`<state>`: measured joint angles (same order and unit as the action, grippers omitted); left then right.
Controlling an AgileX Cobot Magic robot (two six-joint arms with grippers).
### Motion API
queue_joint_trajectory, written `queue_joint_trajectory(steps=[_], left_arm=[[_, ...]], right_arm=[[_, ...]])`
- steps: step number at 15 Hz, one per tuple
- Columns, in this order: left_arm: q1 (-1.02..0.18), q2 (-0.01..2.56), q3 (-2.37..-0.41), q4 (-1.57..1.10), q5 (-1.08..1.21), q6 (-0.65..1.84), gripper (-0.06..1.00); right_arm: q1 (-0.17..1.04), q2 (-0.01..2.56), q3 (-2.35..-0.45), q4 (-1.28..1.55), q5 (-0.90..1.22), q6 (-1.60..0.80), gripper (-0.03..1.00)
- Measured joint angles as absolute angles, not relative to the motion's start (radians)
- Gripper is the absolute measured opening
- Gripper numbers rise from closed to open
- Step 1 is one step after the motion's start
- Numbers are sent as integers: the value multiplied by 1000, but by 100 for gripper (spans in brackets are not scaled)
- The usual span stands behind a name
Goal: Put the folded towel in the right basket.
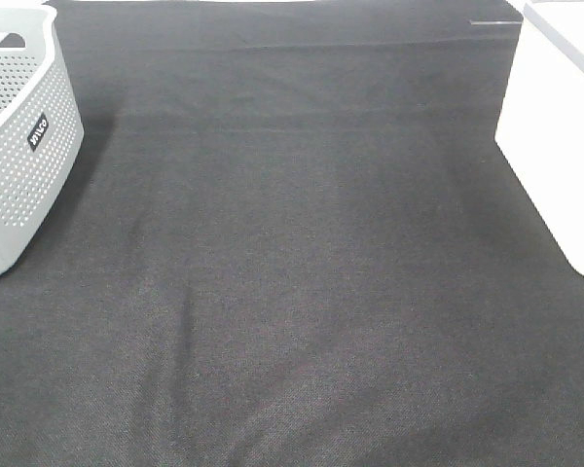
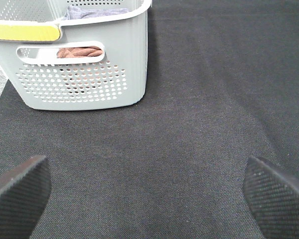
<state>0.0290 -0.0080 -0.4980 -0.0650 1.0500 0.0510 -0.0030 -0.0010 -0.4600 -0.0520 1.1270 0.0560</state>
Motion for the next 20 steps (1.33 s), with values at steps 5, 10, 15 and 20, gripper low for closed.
queue_joint_trajectory(steps=[5, 10, 15, 20], left_arm=[[29, -8, -498, -65, 1050, 51, 97], [29, -8, -498, -65, 1050, 51, 97], [29, -8, -498, -65, 1050, 51, 97], [29, -8, -498, -65, 1050, 51, 97]], right_arm=[[-3, -4, -457, -54, 1110, 56, 97], [33, -4, -457, -53, 1108, 56, 97], [52, -4, -457, -52, 1106, 56, 97], [52, -4, -457, -52, 1106, 56, 97]])
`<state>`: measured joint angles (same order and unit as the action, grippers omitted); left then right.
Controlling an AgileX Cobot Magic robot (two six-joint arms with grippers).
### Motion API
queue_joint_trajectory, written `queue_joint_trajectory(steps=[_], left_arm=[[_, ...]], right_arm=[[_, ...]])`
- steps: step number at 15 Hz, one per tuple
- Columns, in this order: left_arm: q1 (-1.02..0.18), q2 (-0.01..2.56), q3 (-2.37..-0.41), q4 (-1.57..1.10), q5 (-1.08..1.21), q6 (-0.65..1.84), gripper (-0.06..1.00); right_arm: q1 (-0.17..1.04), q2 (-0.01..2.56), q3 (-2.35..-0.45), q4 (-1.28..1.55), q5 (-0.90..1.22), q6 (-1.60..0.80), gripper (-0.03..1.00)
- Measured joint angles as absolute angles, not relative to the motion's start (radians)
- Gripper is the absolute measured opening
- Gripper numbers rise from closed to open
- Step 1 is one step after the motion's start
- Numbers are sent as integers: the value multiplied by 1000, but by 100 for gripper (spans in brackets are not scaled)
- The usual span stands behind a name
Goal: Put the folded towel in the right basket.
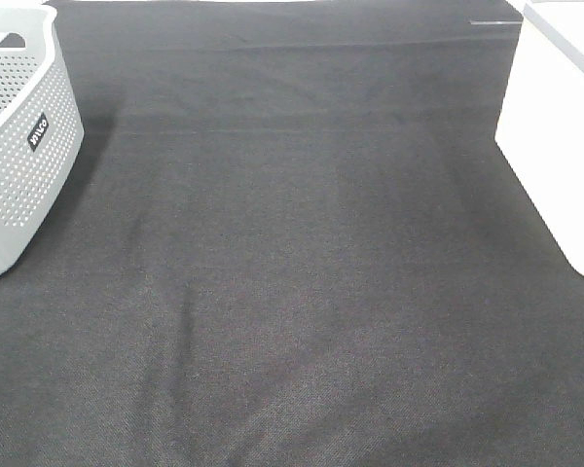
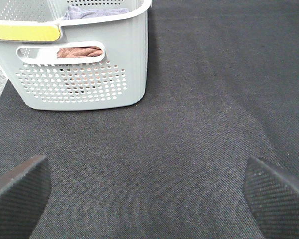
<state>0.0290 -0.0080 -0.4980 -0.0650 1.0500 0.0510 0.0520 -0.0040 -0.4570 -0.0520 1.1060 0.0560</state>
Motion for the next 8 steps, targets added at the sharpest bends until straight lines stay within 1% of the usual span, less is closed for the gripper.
queue_joint_trajectory(steps=[8], left_arm=[[29, -8, -498, -65, 1050, 51, 97]], right_arm=[[52, -4, -457, -51, 1105, 56, 97]])
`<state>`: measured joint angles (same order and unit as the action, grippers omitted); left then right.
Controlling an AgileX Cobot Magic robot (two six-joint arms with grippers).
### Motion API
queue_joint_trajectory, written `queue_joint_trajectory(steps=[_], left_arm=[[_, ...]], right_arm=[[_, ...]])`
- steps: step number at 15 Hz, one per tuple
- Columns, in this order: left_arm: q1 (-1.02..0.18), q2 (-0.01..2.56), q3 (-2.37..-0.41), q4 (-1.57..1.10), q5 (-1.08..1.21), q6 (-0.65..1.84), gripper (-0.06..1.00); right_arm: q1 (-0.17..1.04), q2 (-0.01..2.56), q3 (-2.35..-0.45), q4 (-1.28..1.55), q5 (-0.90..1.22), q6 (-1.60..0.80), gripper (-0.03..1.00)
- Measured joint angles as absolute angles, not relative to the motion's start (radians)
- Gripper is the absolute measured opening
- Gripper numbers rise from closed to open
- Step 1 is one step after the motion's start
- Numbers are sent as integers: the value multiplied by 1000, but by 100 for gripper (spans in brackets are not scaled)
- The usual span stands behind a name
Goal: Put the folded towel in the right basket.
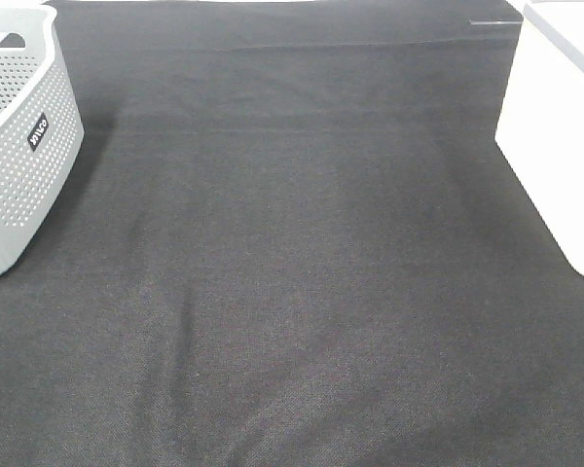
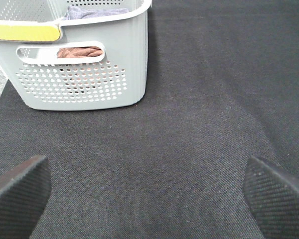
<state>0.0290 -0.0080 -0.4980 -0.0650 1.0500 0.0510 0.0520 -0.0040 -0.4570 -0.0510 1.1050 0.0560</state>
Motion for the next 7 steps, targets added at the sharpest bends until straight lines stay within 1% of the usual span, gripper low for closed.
queue_joint_trajectory(steps=[7], left_arm=[[29, -8, -498, -65, 1050, 51, 97]], right_arm=[[52, -4, -457, -51, 1105, 56, 97]])
